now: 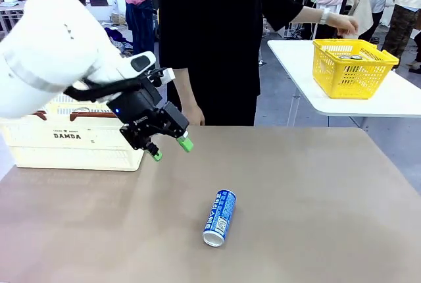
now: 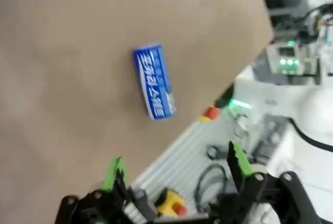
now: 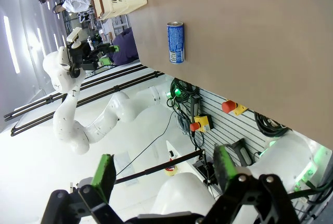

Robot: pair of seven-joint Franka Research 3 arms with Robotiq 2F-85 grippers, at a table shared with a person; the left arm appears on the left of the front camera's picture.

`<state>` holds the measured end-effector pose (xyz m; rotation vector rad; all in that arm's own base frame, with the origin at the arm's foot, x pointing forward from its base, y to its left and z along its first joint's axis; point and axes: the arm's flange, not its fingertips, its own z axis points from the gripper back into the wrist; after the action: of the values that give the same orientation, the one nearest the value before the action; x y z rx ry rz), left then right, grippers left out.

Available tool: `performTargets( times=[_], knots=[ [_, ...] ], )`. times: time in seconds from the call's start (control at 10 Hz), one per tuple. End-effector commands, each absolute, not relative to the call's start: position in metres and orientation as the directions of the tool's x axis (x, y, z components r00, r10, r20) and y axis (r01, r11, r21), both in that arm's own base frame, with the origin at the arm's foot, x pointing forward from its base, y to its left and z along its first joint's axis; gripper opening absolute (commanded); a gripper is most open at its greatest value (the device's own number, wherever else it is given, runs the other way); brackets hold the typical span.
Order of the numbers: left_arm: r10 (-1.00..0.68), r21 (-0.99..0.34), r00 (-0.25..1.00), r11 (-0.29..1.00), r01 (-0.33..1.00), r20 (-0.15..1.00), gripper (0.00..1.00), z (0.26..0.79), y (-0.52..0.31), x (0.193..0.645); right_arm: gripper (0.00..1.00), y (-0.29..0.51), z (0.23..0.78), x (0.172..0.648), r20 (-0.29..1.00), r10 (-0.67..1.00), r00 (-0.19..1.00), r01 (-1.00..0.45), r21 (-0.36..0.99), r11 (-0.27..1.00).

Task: Place the drinks into the Shopping basket.
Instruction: Pick up one drink and place it into the Shopping basket.

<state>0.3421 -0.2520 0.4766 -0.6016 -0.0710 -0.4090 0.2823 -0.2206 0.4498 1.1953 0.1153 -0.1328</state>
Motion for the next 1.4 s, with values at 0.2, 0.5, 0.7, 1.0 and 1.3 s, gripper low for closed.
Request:
performTargets(
  times=[0.2,0.5,0.7,1.0,1.3],
  knots=[
    [-0.353,-0.536,0.918,0.747,0.394,0.182,1.00,0.477,-0.252,0.342,1.00,-0.221,0.455,0.282,-0.172,-0.049,0.984,0.178,0.918,0.354],
    [-0.353,-0.536,0.918,0.747,0.394,0.182,1.00,0.477,-0.252,0.342,1.00,-0.221,0.455,0.282,-0.172,-0.049,0.984,0.178,0.918,0.354],
    [-0.349,-0.543,0.916,0.739,0.399,0.199,1.00,0.473,-0.251,0.342,1.00,-0.221,0.455,0.282,-0.172,-0.049,0.984,0.178,0.918,0.354],
    [-0.305,-0.397,0.950,0.865,0.306,0.068,1.00,0.461,-0.339,0.295,1.00,-0.221,0.455,0.282,-0.172,-0.049,0.984,0.178,0.918,0.354],
    [-0.375,-0.334,0.926,0.867,0.369,0.048,1.00,0.457,-0.373,0.293,1.00,-0.221,0.455,0.282,-0.172,-0.049,0.984,0.178,0.918,0.354]
  ],
)
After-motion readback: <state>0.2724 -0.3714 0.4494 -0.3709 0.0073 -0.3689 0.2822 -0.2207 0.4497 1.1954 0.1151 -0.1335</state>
